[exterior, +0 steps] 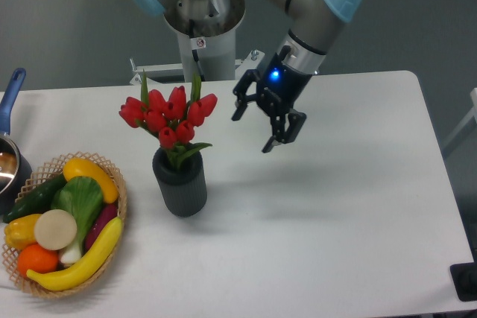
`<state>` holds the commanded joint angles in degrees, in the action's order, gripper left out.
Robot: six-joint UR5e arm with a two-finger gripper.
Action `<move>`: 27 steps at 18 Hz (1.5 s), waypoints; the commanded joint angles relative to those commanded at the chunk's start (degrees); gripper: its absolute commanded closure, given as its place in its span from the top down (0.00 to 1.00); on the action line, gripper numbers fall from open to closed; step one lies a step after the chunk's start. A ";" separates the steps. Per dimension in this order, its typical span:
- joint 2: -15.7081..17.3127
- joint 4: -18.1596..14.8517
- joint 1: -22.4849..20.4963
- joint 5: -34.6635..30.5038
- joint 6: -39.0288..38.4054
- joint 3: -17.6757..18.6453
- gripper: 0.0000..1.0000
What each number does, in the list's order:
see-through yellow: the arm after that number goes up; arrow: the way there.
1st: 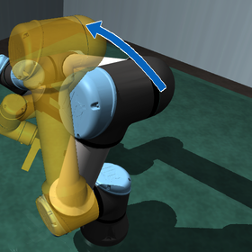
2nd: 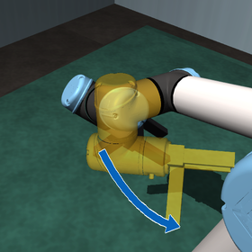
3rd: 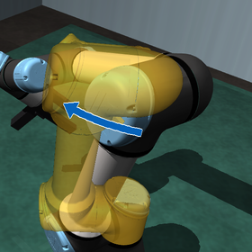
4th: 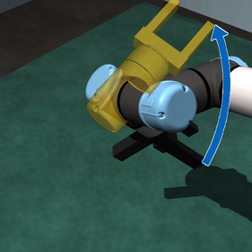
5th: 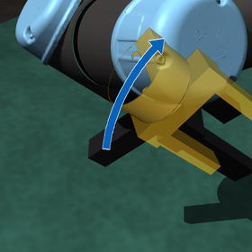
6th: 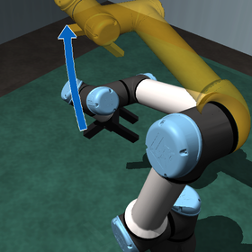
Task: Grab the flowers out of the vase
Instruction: 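Move the open gripper toward the tulip stems above the black vase, then close the gripper around the tulip stems just above the vase rim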
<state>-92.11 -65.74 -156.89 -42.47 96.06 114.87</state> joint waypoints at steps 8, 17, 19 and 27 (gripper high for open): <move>-3.95 0.09 3.07 8.89 -0.09 0.36 1.00; -6.77 0.97 4.31 14.52 0.18 0.36 1.00; -6.77 0.97 4.39 14.52 0.09 0.44 1.00; -5.54 0.70 5.98 14.52 -0.09 2.29 1.00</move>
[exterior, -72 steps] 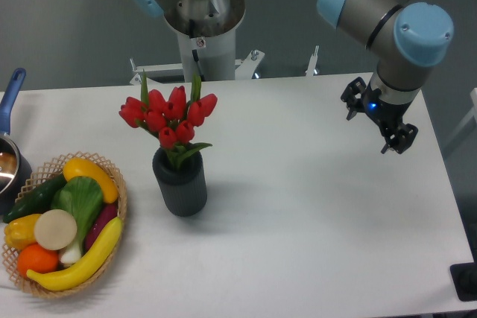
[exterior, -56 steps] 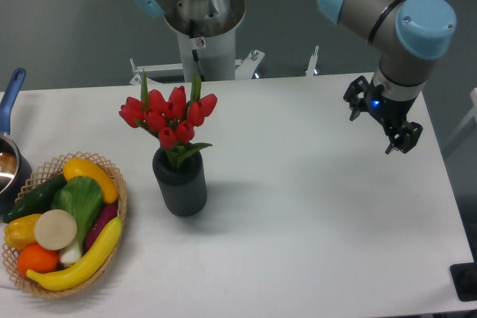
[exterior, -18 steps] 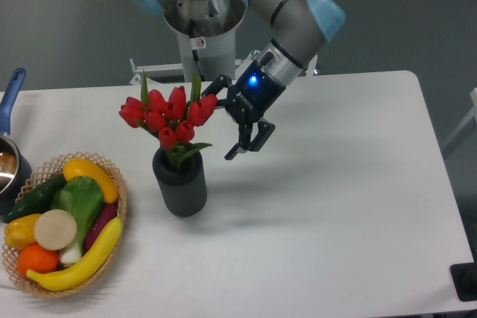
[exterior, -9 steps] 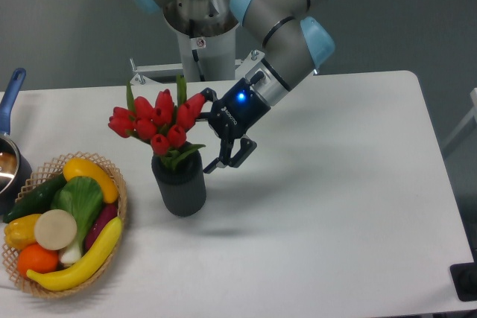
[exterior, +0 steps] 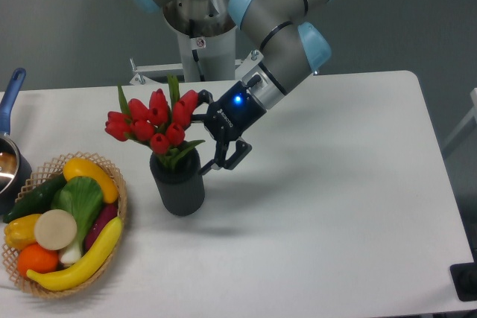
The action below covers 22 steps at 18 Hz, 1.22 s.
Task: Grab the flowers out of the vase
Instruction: 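Close the gripper around the tulip stems just above the vase rim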
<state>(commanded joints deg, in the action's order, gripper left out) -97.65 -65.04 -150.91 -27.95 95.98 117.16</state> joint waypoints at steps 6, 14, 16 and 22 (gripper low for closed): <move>2.29 -0.35 0.27 -0.44 -0.18 0.97 1.00; 3.34 -0.35 1.41 -0.62 -0.53 1.50 0.86; 3.34 -0.35 1.32 -0.79 -0.53 1.50 0.70; 4.48 -0.35 1.06 -3.33 -0.53 1.58 0.26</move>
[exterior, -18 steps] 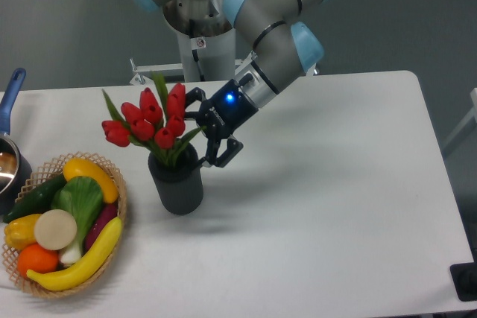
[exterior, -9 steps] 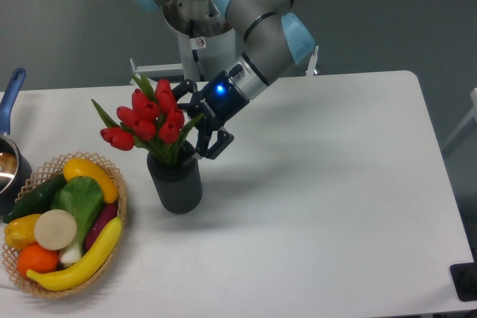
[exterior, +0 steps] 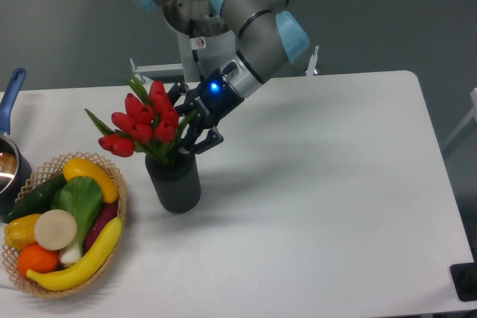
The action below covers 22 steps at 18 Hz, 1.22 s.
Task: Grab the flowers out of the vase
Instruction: 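Close the gripper around the tulip stems just above the vase rim, then lift the gripped tulip bouquet straight up out of the black vase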
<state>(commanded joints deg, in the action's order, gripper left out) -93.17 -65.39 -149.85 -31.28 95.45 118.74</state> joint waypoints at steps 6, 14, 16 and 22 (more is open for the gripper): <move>1.06 -0.09 -0.35 -1.42 -0.17 -0.17 0.19; 3.78 -0.26 -2.02 -0.98 -4.56 -2.54 0.19; 4.04 -0.26 -2.11 -0.89 -5.45 -2.72 0.19; 6.06 -0.35 -3.08 -0.89 -5.54 -2.72 0.20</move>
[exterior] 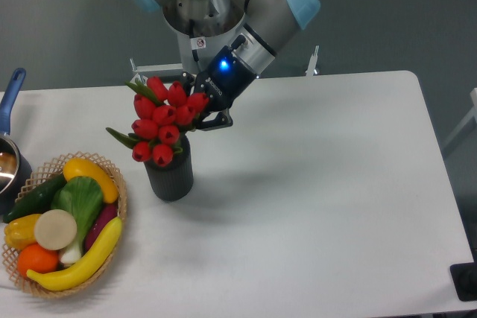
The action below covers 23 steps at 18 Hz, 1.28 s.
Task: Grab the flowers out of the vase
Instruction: 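Lift the gripped tulip bouquet straight up out of the black vase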
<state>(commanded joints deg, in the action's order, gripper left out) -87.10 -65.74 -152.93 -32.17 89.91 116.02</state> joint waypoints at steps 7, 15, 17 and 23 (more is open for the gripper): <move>2.02 0.00 -0.35 0.17 -6.58 -0.97 0.20; 3.87 0.00 -0.18 0.97 -12.12 -2.46 0.20; 4.40 0.00 -0.09 1.49 -13.62 -2.81 0.20; 6.07 0.00 0.26 3.87 -16.43 -3.42 0.20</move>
<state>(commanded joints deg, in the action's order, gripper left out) -81.04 -65.74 -152.67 -28.30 73.48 112.59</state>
